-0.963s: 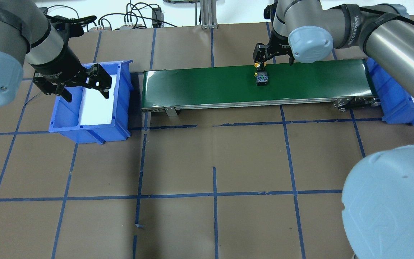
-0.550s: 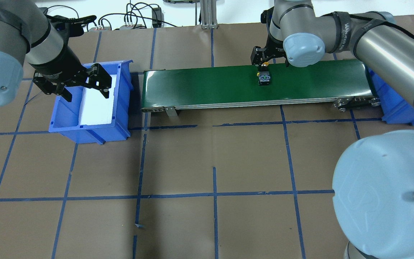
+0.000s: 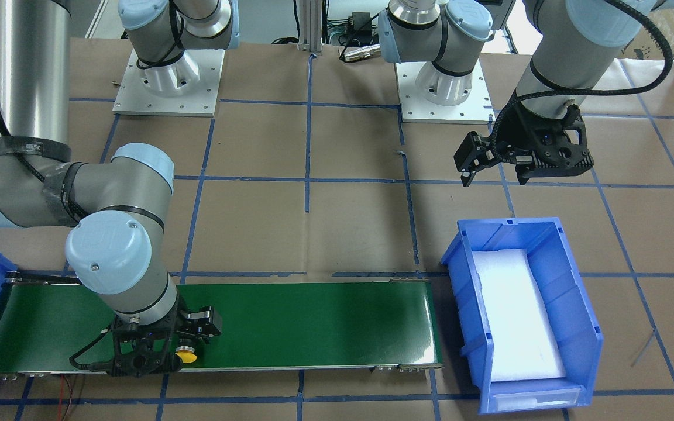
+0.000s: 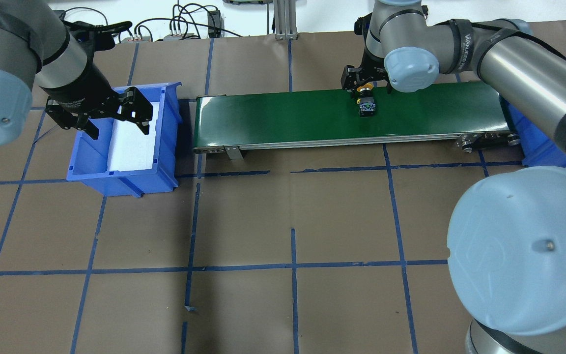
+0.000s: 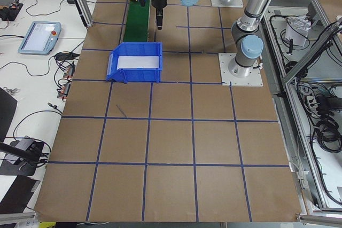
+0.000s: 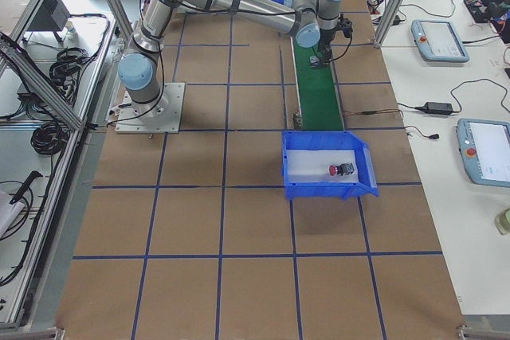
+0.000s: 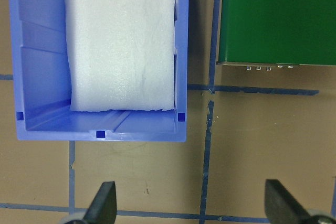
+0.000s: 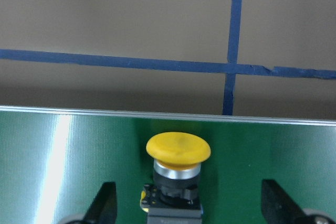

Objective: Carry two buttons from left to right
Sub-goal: 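Lower the right gripper and close it on the yellow-capped button, then lift the yellow button and carry it into the far blue bin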

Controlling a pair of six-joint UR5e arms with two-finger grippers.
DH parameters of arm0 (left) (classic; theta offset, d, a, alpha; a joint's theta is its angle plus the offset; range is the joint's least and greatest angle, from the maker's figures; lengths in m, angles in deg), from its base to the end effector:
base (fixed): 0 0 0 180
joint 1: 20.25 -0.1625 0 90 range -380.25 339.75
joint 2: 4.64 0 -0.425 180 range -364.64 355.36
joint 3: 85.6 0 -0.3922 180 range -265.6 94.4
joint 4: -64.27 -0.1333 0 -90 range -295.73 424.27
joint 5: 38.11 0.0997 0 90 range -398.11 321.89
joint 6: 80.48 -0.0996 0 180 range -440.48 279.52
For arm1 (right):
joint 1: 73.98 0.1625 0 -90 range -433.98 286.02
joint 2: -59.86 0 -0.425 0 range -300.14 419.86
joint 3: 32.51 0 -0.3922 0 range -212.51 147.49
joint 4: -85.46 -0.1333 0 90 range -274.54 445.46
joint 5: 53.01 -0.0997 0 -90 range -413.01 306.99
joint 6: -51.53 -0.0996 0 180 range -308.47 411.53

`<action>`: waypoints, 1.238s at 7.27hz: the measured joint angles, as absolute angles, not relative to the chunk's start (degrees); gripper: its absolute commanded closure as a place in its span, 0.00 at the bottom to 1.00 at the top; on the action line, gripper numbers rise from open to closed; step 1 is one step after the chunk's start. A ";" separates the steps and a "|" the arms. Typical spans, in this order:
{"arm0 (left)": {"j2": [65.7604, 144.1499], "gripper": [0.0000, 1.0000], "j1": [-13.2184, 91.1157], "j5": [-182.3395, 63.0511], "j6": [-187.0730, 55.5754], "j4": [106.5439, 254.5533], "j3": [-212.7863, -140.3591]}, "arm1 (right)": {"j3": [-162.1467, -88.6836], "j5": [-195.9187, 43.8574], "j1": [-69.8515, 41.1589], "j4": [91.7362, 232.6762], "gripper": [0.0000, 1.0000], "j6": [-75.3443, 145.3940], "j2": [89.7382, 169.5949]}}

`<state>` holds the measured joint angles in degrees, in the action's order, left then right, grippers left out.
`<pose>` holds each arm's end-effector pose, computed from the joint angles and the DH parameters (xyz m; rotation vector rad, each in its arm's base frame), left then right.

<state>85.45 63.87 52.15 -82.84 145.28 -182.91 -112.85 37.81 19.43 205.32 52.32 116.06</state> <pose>-0.0817 -0.5030 0.4402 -0.0964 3.1333 -0.0429 0.1735 -0.6944 0.2661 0.1134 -3.1236 0.1566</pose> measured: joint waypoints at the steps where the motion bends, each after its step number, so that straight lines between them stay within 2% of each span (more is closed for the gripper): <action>1: 85.45 0.00 63.86 52.15 -82.85 145.32 -182.95 | -112.78 37.62 19.26 205.32 0.27 52.48 115.73; 3: 85.45 0.00 63.86 52.15 -82.85 145.38 -182.98 | -112.60 37.58 18.86 205.24 0.50 53.00 115.54; 4: 85.45 0.00 63.86 52.15 -82.85 145.37 -182.98 | -112.60 37.58 18.75 205.07 0.53 53.17 115.58; 5: 85.45 0.00 63.86 52.15 -82.85 145.34 -182.98 | -112.71 37.55 18.54 204.66 0.65 53.24 115.68; 6: 85.45 0.00 63.84 52.15 -82.85 145.31 -182.98 | -112.83 37.53 18.17 204.05 0.83 53.36 115.78; 7: 85.45 0.00 63.81 52.15 -82.87 145.31 -182.99 | -112.90 37.49 17.63 203.23 0.87 53.54 115.82; 9: 85.49 0.00 63.75 52.15 -82.89 145.25 -182.98 | -112.71 36.66 16.03 201.70 0.88 54.04 115.98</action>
